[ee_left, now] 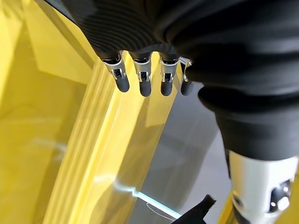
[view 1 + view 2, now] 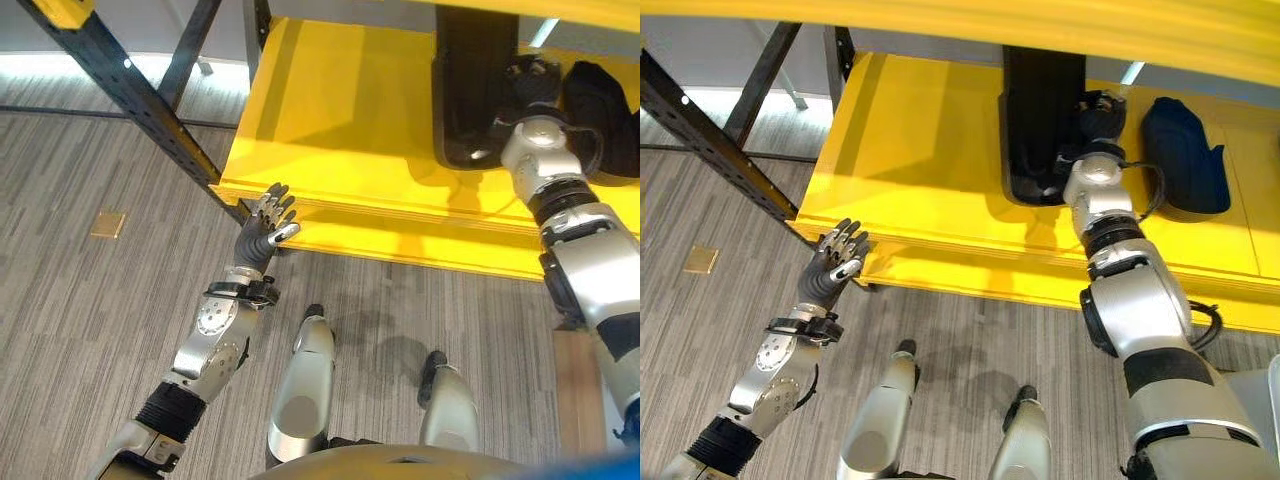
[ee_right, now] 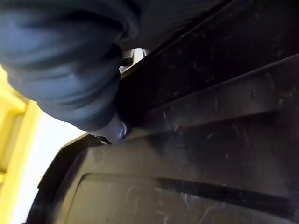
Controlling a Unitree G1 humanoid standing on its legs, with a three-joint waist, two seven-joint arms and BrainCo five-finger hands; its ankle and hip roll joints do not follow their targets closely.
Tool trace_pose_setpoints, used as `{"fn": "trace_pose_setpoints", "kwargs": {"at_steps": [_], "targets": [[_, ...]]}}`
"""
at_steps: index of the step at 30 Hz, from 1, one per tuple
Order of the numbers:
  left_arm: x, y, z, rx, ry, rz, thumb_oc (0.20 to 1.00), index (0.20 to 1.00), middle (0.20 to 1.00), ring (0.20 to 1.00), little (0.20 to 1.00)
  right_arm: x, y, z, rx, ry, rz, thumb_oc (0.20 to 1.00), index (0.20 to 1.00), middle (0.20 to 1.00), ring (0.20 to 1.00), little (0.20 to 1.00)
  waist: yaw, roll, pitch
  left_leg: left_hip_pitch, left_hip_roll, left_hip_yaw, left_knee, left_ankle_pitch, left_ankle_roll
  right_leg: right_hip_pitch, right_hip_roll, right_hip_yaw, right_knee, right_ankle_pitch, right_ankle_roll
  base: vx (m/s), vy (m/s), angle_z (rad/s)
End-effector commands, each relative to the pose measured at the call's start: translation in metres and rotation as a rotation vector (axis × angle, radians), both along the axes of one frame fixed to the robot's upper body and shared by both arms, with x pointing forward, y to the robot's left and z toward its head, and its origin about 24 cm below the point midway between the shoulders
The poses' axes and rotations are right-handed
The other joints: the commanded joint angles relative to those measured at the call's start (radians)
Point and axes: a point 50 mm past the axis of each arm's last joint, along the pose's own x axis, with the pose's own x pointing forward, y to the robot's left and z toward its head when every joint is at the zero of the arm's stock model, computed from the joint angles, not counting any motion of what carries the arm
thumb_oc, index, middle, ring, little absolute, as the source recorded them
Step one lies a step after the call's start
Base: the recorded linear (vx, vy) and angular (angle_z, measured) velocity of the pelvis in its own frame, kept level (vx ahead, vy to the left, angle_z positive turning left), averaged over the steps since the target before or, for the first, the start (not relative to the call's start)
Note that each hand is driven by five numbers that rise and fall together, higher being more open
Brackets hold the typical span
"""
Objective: Move parts from the plastic box to the shelf.
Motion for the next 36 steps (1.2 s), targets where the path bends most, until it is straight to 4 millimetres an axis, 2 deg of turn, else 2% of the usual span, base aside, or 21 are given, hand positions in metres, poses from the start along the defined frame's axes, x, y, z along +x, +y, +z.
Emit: {"fn": "trace_pose_setpoints", "kwargs": {"at_steps": [1, 6, 8, 17, 19, 20, 31, 36], "targets": [[0.003, -0.001, 0.027, -0.008, -0.139, -0.019, 1.0, 1.0, 1.0, 1.0, 1.0, -0.007, -0.008, 0.055, -0.035, -0.176, 0.002, 0.2, 0.2, 0.2, 0.2, 0.2, 0.016, 0.01, -0.04, 0.003, 0.045, 0.015, -0.039, -0.016, 0.034, 0.062, -0.011, -0.035, 0.056, -0.084, -0.059, -0.01, -0.031, 0.05], [0.005, -0.007, 0.027, -0.012, -0.135, -0.041, 1.0, 1.0, 1.0, 1.0, 1.0, -0.009, -0.02, 0.063, -0.07, -0.152, -0.038, 0.2, 0.2, 0.2, 0.2, 0.2, 0.036, 0.033, -0.024, -0.017, 0.031, 0.004, -0.03, -0.021, 0.034, 0.044, -0.024, -0.039, 0.076, -0.098, -0.059, -0.01, -0.034, 0.04], [0.005, -0.011, 0.024, -0.02, -0.127, -0.051, 1.0, 1.0, 1.0, 1.0, 1.0, -0.013, -0.031, 0.065, -0.091, -0.142, -0.073, 0.2, 0.2, 0.2, 0.2, 0.2, 0.043, 0.045, -0.018, -0.027, 0.023, -0.002, -0.029, -0.019, 0.036, 0.04, -0.03, -0.048, 0.084, -0.101, -0.059, 0.0, -0.025, 0.09], [0.004, -0.016, 0.024, -0.026, -0.128, -0.068, 1.0, 1.0, 1.0, 1.0, 1.0, -0.022, -0.054, 0.075, -0.166, -0.108, -0.149, 0.2, 0.2, 0.2, 0.2, 0.2, 0.064, 0.079, 0.0, -0.052, 0.011, -0.015, -0.029, -0.012, 0.04, 0.024, -0.04, -0.061, 0.095, -0.107, -0.06, -0.01, -0.021, 0.11], [0.005, -0.016, 0.024, -0.026, -0.129, -0.068, 1.0, 1.0, 1.0, 1.0, 1.0, -0.022, -0.054, 0.075, -0.166, -0.109, -0.149, 0.2, 0.2, 0.2, 0.2, 0.2, 0.064, 0.08, 0.0, -0.053, 0.011, -0.015, -0.029, -0.012, 0.04, 0.024, -0.04, -0.061, 0.095, -0.107, -0.06, 0.0, -0.007, 0.09], [0.004, -0.017, 0.025, -0.029, -0.132, -0.074, 1.0, 1.0, 1.0, 1.0, 1.0, -0.024, -0.058, 0.078, -0.176, -0.108, -0.159, 0.2, 0.2, 0.2, 0.2, 0.2, 0.067, 0.09, 0.005, -0.06, 0.006, -0.016, -0.033, -0.007, 0.04, 0.018, -0.043, -0.061, 0.099, -0.108, -0.058, 0.0, 0.0, 0.0], [0.002, -0.019, 0.026, -0.034, -0.135, -0.083, 1.0, 1.0, 1.0, 1.0, 1.0, -0.04, -0.086, 0.092, -0.105, -0.148, -0.243, 0.2, 0.2, 0.2, 0.2, 0.2, 0.083, 0.13, 0.027, -0.084, -0.007, -0.025, -0.054, 0.009, 0.038, -0.001, -0.054, -0.071, 0.096, -0.107, -0.056, 0.0, -0.009, 0.04], [0.002, -0.021, 0.028, -0.031, -0.146, -0.09, 1.0, 1.0, 1.0, 1.0, 1.0, -0.042, -0.091, 0.092, -0.105, -0.141, -0.264, 0.2, 0.2, 0.2, 0.2, 0.2, 0.086, 0.144, 0.034, -0.091, -0.008, -0.023, -0.057, 0.012, 0.038, -0.007, -0.057, -0.072, 0.097, -0.106, -0.056, 0.0, 0.0, 0.02]]}}
